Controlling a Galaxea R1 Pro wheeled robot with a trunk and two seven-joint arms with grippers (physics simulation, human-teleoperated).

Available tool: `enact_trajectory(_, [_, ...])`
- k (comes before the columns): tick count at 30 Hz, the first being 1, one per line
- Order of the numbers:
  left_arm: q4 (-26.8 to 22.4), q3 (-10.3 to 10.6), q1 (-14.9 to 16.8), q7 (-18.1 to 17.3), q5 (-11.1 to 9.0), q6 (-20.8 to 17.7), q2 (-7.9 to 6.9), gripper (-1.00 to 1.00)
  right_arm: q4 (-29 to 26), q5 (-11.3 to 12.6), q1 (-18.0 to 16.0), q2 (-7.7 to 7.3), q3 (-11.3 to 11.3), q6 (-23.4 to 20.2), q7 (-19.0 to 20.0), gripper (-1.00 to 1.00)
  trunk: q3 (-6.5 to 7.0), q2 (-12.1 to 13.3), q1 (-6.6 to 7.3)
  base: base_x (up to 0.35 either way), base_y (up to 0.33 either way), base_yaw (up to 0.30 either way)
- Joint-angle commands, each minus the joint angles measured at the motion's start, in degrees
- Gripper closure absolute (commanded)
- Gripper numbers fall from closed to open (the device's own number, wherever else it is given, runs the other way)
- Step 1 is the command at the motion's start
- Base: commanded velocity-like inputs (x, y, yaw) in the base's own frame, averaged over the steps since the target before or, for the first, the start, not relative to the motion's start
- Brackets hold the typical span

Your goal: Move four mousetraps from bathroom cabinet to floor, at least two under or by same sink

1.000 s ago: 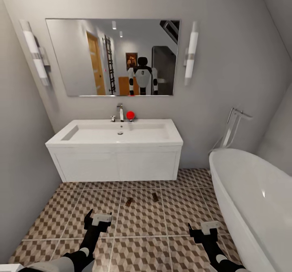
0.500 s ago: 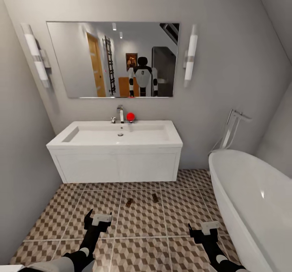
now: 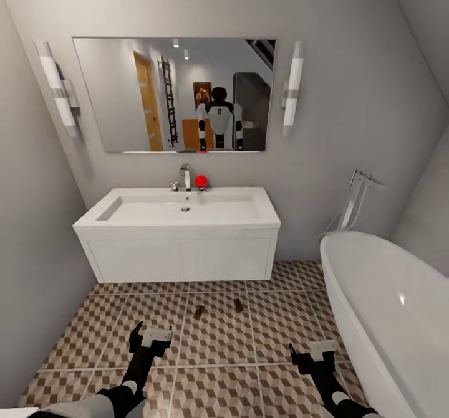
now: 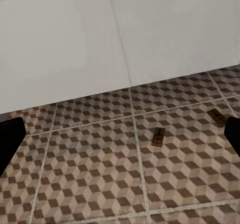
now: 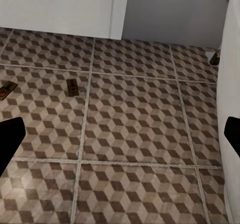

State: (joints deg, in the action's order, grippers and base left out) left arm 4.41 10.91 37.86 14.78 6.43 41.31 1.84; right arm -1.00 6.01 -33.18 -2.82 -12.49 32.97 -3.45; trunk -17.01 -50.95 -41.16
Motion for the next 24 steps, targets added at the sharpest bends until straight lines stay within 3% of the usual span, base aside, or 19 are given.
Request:
enact_trajectory(1, [0.23,0.13,0.11,0.6,0.6,0.25,0.02,-1.0,0.03,0.58,-0.04,0.0,-0.52,0.16,-0.07,-1.0,0.11,0.36,0.22,0.0,0.0,0.0])
enact_trajectory(24, [0.21,0.15,0.09,0.6,0.6,0.26,0.06,-1.0,0.03,0.58,-0.04,-0.03,-0.52,0.16,-0.07,-1.0,4.24,9.58,5.27,0.0,0.0,0.0])
